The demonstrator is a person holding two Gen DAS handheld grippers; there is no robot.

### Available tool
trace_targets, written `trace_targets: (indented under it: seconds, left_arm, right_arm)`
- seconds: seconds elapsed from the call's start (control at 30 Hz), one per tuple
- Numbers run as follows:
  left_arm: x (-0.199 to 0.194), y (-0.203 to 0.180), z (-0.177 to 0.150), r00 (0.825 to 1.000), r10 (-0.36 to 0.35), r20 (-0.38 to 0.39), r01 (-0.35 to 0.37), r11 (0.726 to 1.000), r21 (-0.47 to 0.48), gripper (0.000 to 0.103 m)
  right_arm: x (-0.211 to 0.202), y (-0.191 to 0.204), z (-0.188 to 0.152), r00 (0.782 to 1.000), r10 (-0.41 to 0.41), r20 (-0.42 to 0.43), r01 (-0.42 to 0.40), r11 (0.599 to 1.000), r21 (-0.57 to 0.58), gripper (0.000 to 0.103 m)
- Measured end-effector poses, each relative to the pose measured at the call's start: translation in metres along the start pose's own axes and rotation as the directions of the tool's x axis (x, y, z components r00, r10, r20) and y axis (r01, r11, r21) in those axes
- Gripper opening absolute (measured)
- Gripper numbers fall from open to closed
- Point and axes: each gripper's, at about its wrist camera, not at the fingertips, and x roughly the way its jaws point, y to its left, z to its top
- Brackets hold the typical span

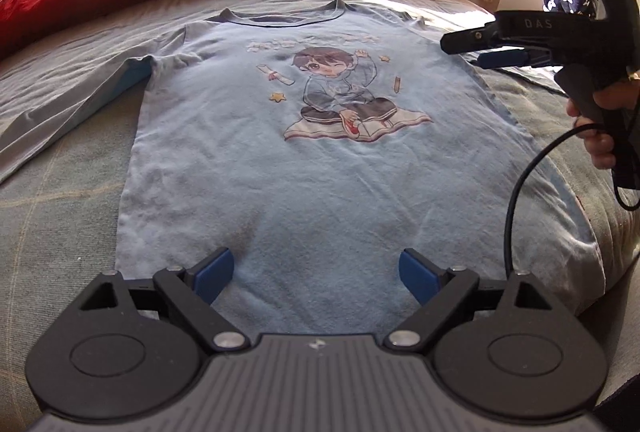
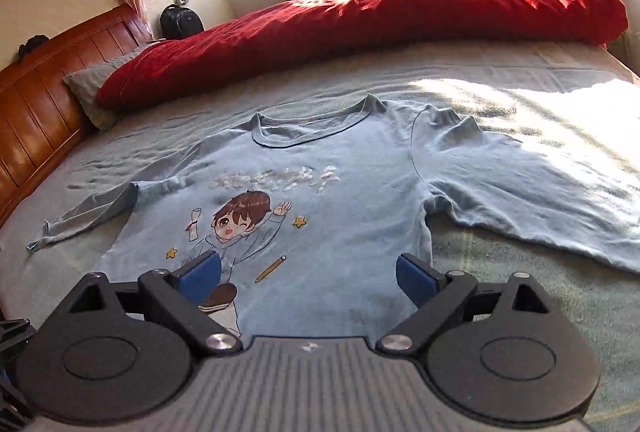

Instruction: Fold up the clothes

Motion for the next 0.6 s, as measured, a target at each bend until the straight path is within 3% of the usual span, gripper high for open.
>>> trace_targets:
  seconds: [0.13, 0.27, 0.37, 0.5, 0.6]
  left_arm:
    - [-0.002, 0.008, 0.013, 0.999, 0.026, 0.021, -0.025, 1.0, -0.009, 0.09]
    - [0.003, 0.019, 0.027, 0.999, 0.047, 0.024, -0.046, 0.999, -0.026, 0.09]
    - [0.008, 0.032, 0.034, 0.999, 0.046, 0.006, -0.046, 0.997, -0.055, 0.09]
    - [0.009, 0.051, 0.056, 0.999, 0.035, 0.003, -0.035, 0.997, -0.076, 0.09]
    - [0.004, 0.071, 0.09, 0.997, 0.056, 0.045, -0.053, 0.997, -0.062, 0.089]
  right_arm:
    - [0.035, 0.001, 0.018, 0.999, -0.035, -0.021, 0.034, 0.998, -0.044, 0.097]
    - [0.061, -0.009, 0.022, 0.989, -0.092, -0.119, 0.086, 0.995, -0.058, 0.098]
    - [0.051, -0.009, 0.014, 0.984, -0.123, -0.131, 0.11, 0.989, -0.101, 0.098]
    - [0.038, -0.002, 0.0, 0.998, 0.009, -0.062, -0.015, 0.994, -0.104, 0.102]
    - [0.031, 0.003, -0.011, 0.992, 0.127, -0.008, -0.127, 0.986, -0.108, 0.102]
